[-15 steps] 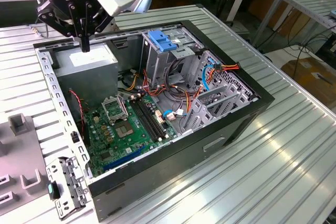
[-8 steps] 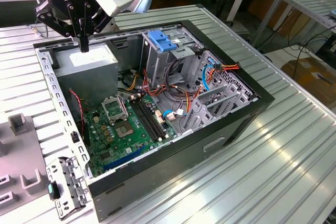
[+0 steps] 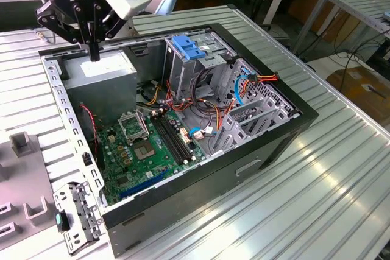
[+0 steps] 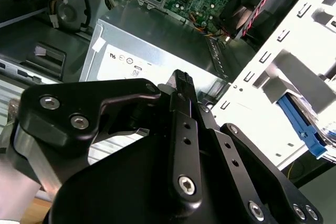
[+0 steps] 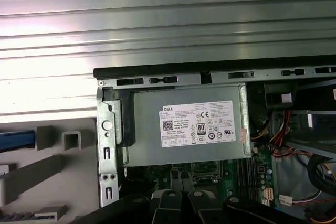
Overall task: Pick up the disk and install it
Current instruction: 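Reach for the disk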
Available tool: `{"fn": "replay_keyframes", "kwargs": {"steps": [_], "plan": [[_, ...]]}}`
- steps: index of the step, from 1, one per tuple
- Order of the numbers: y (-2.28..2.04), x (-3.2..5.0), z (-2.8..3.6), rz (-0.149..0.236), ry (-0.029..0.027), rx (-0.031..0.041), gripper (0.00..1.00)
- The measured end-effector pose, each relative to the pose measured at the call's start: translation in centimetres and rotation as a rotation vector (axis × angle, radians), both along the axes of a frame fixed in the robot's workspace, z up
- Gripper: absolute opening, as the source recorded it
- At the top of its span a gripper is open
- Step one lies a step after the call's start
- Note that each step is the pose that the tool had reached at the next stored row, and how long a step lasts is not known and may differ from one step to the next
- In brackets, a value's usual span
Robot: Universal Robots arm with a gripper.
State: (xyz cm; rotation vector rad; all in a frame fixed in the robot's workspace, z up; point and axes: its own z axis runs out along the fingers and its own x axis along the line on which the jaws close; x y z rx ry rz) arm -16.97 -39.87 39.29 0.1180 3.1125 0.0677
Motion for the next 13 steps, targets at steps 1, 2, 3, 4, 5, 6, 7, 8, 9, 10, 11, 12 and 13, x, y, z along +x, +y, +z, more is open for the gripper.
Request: {"fn": "replay_keyframes", "kwargs": {"steps": [1, 2, 3, 4, 5, 6, 7, 8, 9, 10, 11, 12, 13], "plan": [[0.00, -0.11, 0.00, 0.000, 0.0000, 0.0000, 0.11], [0.00, -0.23, -0.01, 0.000, 0.0000, 0.0000, 0.11], [0.00, -0.43, -0.01, 0.000, 0.0000, 0.0000, 0.11], [0.00, -0.54, -0.01, 0.000, 0.0001, -0.0001, 0.11], [0.00, -0.64, -0.02, 0.000, 0.0001, 0.0000, 0.11], [0.00, -0.79, -0.02, 0.000, 0.0000, 0.0000, 0.11], [0.00, -0.87, -0.03, 0.000, 0.0001, 0.0000, 0.11], [0.00, -0.98, -0.04, 0.000, 0.0001, 0.0001, 0.11], [0.00, -1.05, -0.04, 0.000, 0.0001, 0.0001, 0.11], [0.00, -1.16, -0.05, 0.000, 0.0003, 0.0000, 0.11], [0.00, -1.24, -0.05, 0.000, 0.0003, 0.0000, 0.11], [0.00, -1.35, -0.06, 0.000, 0.0004, 0.0000, 0.11], [0.00, -1.43, -0.07, 0.000, 0.0004, 0.0000, 0.11]]}}
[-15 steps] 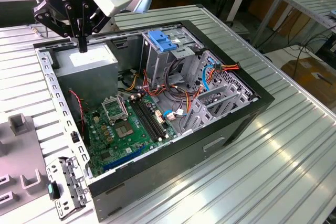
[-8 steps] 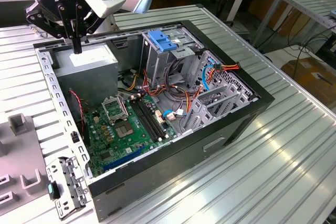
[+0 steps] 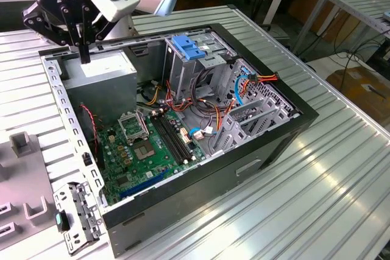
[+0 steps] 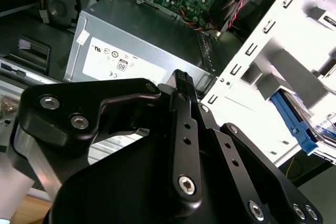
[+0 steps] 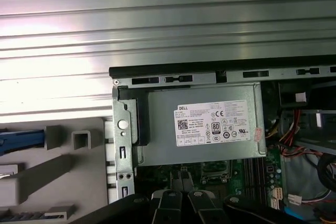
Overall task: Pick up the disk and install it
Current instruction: 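Reach for the disk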
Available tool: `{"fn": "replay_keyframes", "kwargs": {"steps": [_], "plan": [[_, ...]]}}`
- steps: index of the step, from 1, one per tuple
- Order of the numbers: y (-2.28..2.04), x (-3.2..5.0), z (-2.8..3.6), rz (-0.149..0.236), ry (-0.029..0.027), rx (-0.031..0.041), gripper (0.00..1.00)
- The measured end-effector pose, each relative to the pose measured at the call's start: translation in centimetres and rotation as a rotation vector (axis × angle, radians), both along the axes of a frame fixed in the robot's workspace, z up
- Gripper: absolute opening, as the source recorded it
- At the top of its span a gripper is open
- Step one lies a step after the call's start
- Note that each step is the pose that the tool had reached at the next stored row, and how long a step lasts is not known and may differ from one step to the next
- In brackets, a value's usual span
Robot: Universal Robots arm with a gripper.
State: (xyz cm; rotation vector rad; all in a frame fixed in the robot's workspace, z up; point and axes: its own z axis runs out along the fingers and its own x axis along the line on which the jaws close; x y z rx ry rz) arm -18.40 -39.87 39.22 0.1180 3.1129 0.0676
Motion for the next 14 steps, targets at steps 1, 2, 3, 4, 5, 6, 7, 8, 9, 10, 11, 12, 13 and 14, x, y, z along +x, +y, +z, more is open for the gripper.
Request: {"fn": "replay_keyframes", "kwargs": {"steps": [1, 2, 3, 4, 5, 6, 7, 8, 9, 10, 11, 12, 13, 14], "plan": [[0.00, -0.08, 0.00, 0.000, 0.0001, 0.0000, 0.11], [0.00, -0.17, -0.02, 0.000, 0.0000, 0.0001, 0.11], [0.00, -0.27, -0.02, 0.000, 0.0002, 0.0000, 0.11], [0.00, -0.33, -0.03, 0.000, 0.0002, 0.0000, 0.11], [0.00, -0.39, -0.03, 0.000, 0.0002, 0.0000, 0.11], [0.00, -0.49, -0.03, 0.000, 0.0003, 0.0000, 0.11], [0.00, -0.57, -0.04, 0.000, 0.0003, 0.0000, 0.11], [0.00, -0.70, -0.05, 0.000, 0.0003, 0.0000, 0.11], [0.00, -0.80, -0.05, 0.000, 0.0003, 0.0000, 0.11], [0.00, -0.88, -0.06, 0.000, 0.0003, 0.0000, 0.11], [0.00, -0.98, -0.06, 0.000, 0.0003, 0.0000, 0.11], [0.00, -1.04, -0.07, 0.000, 0.0004, 0.0000, 0.11], [0.00, -1.14, -0.07, 0.000, 0.0003, 0.0000, 0.11], [0.00, -1.21, -0.08, 0.000, 0.0004, 0.0000, 0.11]]}}
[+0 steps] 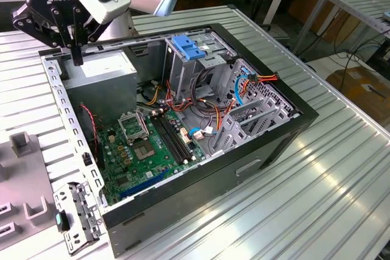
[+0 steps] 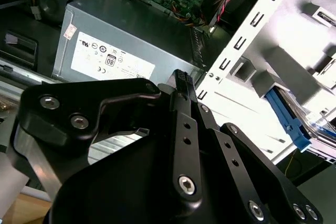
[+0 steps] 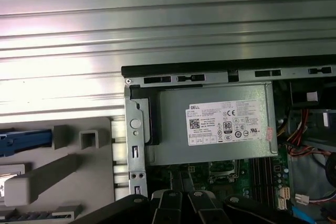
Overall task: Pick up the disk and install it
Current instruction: 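Reach for the disk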
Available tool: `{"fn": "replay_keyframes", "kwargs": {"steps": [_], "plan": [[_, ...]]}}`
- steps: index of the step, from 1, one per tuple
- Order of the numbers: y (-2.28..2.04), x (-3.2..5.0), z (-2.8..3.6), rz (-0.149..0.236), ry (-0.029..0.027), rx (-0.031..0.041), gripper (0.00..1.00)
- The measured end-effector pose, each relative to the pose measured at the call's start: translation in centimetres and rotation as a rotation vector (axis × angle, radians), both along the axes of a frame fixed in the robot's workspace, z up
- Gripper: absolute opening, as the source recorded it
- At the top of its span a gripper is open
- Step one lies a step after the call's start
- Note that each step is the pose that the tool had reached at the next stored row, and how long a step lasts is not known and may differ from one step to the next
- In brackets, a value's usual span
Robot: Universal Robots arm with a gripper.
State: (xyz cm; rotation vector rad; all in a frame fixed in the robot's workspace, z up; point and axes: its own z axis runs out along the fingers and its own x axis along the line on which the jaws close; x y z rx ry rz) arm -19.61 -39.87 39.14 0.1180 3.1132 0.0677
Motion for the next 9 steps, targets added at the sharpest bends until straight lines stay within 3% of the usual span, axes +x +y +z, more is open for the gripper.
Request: {"fn": "replay_keyframes", "kwargs": {"steps": [9], "plan": [[0.00, -0.85, -0.05, 0.000, 0.0001, 0.0000, 0.11]]}}
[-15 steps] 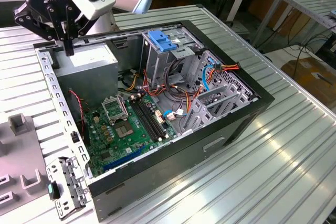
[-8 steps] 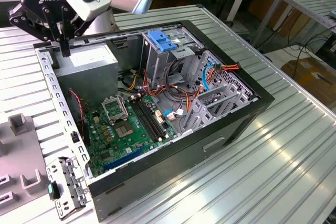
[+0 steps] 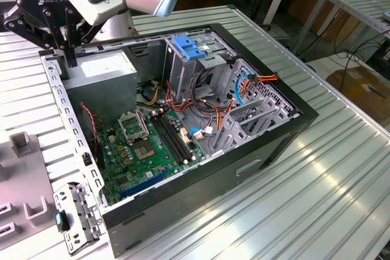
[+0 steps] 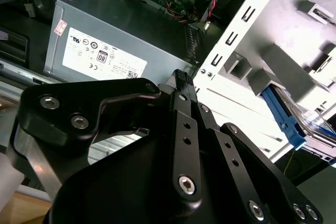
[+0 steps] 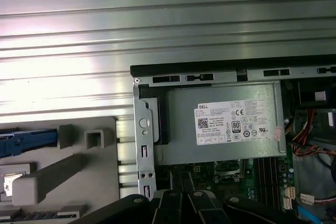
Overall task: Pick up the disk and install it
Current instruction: 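Reach for the disk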
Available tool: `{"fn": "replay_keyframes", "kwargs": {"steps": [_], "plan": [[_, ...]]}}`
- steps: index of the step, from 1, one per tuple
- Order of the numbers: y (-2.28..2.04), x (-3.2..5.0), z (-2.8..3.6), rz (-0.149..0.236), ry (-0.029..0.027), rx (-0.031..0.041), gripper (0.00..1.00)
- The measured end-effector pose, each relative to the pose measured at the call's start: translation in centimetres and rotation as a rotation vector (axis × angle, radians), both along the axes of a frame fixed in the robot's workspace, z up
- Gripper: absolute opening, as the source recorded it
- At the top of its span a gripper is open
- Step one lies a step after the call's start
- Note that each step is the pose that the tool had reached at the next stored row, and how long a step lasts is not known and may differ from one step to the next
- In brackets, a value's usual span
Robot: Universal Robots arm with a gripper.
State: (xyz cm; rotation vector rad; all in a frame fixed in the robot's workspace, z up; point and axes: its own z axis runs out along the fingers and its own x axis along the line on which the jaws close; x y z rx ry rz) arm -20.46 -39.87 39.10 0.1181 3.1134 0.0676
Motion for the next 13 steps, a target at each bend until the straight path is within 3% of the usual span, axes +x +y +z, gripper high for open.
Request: {"fn": "replay_keyframes", "kwargs": {"steps": [13], "plan": [[0.00, -1.14, -0.06, 0.000, 0.0000, 0.0000, 0.11]]}}
